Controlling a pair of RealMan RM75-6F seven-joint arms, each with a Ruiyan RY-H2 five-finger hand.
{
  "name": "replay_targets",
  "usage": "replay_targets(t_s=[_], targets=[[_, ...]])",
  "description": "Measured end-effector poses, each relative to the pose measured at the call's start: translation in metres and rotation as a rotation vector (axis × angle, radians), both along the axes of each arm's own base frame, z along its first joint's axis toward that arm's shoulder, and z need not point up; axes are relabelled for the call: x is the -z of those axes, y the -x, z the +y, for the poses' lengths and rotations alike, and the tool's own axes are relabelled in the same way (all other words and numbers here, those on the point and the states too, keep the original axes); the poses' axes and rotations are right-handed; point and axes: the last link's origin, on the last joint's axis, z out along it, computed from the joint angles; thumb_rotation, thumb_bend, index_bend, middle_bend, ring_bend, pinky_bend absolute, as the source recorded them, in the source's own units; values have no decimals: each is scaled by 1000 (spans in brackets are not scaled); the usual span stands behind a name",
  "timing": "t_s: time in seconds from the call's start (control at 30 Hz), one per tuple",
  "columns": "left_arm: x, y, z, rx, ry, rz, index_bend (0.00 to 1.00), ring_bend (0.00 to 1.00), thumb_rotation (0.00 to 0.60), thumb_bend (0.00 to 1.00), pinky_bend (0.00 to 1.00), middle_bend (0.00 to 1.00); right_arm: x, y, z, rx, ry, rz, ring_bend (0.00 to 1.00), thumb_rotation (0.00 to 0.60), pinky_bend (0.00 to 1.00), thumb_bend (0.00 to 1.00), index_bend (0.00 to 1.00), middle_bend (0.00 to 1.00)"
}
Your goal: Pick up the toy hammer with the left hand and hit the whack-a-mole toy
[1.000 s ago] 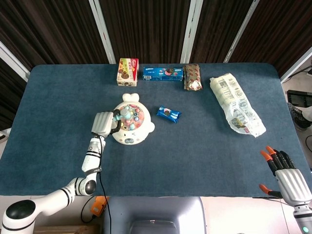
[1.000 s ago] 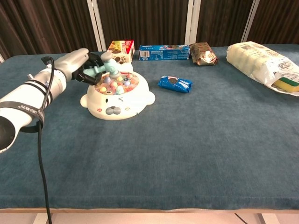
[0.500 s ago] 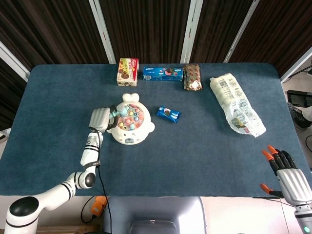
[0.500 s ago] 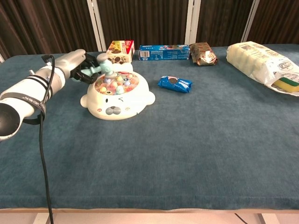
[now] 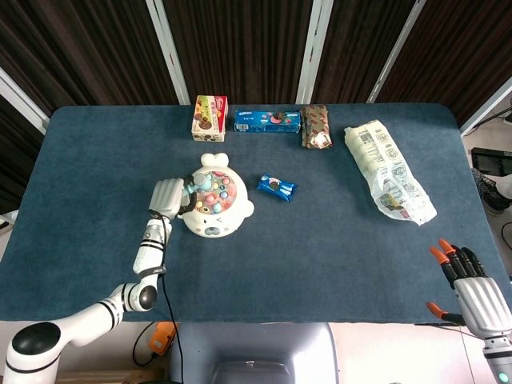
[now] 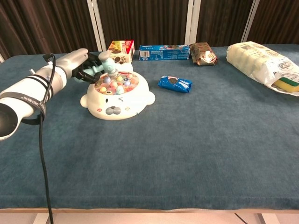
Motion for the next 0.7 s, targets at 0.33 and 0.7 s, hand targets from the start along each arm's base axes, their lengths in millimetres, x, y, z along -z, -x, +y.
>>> replay_targets(t_s=[0.33,0.7], targets=[[-25,24,-45,72,-37,26,853,1000,600,863,1000,1000,3,-1,2,-8,-15,2,0,600,0,320,0,0],[-15,88,-79,62,-40,209,852,1000,600,844,1000,996,7,-4,3,-21,-30,1,0,600,0,320,0,0]])
